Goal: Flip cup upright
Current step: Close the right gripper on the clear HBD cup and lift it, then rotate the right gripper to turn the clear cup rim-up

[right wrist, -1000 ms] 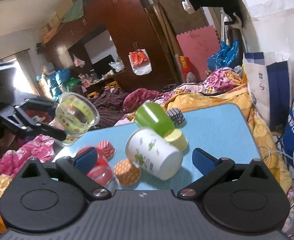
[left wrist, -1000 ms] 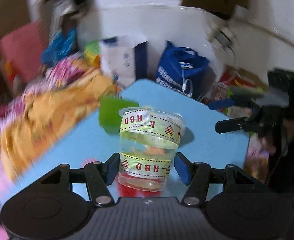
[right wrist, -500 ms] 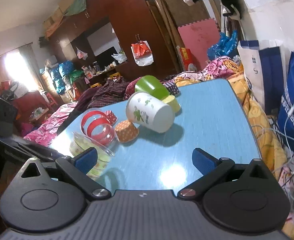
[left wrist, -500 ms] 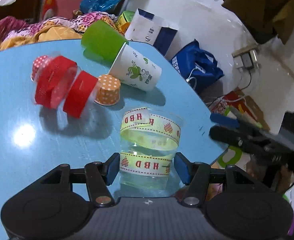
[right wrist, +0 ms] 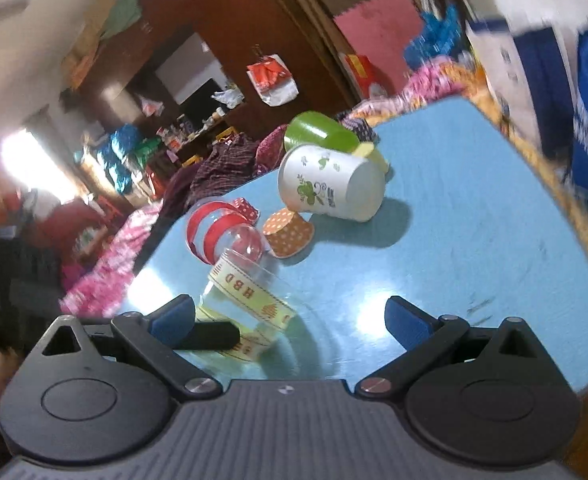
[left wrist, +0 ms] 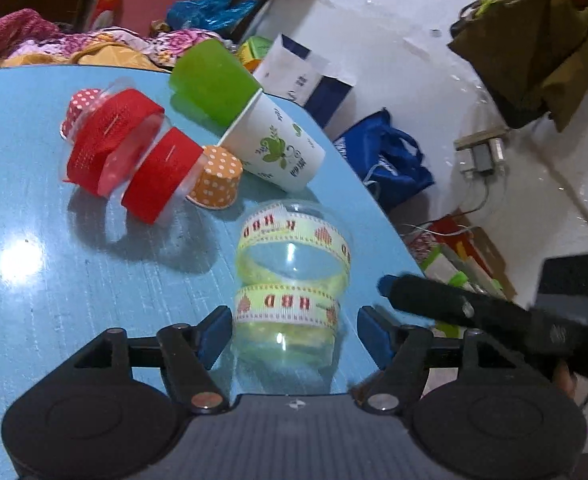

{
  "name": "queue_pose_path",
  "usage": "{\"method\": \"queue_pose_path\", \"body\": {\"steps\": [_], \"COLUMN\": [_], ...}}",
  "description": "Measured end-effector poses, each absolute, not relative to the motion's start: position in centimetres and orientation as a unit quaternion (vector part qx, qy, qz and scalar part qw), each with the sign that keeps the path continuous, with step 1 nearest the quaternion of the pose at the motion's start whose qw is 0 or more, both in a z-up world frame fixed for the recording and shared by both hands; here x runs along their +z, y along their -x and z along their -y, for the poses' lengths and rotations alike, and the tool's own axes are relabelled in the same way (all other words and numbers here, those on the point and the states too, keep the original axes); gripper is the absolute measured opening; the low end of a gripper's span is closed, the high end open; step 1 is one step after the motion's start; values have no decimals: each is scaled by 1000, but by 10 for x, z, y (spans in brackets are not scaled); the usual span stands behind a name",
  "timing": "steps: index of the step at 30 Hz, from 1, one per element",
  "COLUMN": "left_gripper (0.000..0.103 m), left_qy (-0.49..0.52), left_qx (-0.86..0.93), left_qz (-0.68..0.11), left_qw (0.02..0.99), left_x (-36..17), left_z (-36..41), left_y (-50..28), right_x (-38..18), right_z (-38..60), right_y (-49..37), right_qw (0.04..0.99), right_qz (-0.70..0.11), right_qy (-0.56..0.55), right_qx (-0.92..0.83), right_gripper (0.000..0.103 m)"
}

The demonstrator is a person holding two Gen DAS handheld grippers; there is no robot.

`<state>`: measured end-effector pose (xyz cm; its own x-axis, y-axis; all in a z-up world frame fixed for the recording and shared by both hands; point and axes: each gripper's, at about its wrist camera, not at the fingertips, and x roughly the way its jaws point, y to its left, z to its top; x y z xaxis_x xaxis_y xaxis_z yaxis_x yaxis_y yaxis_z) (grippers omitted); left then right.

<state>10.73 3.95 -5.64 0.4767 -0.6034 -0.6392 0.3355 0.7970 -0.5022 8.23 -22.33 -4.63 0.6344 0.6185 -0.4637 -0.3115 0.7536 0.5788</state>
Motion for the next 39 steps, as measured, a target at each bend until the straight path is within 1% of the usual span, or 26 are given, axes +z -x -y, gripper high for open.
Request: {"method": "queue_pose_path", "body": {"steps": [3,6,11,13,16,18,20,24,25,31,39], "left_gripper": [72,72,72,72,73,72,72,72,72,72,73], "left_qy": [153,150,154,156,156,156,157,156,156,164,177], "left_qx": [-300,-313,-333,-339,-345,-348,-350,-351,-352,-360,-351], "left_qz": [-420,-411,-403,-401,-396,-394,-393,-393,-393,-382,-319], "left_qw": [843,843,838,837,836,836,835,836,835,835,862], "left_x": [-61,-64,-68,-69,-70,-71,-72,-71,-71,-69,-48], "left_z": [-45,-49,-53,-55,-58,-58,-60,-60,-60,-70,-116], "left_y": [-104,-103,-105,-105,-104,-104,-104,-104,-105,-100,-58], "right_x": [-50,-48,-36,-33,-31,-30,-30,-25,-23,-15,-5], "right_z": [215,198,168,159,150,149,147,135,131,121,125], "right_y": [-85,-90,-101,-107,-116,-121,-126,-133,-132,-123,-114], "right_qw": [865,859,860,857,855,852,846,839,839,849,874], "right_qz": [-354,-376,-400,-414,-435,-446,-463,-487,-487,-475,-422], "right_qy": [-252,-244,-211,-198,-176,-171,-156,-121,-117,-76,-59], "right_qx": [253,247,237,235,221,213,210,212,212,219,235], "right_gripper": [102,102,92,90,82,81,76,71,69,67,66]}}
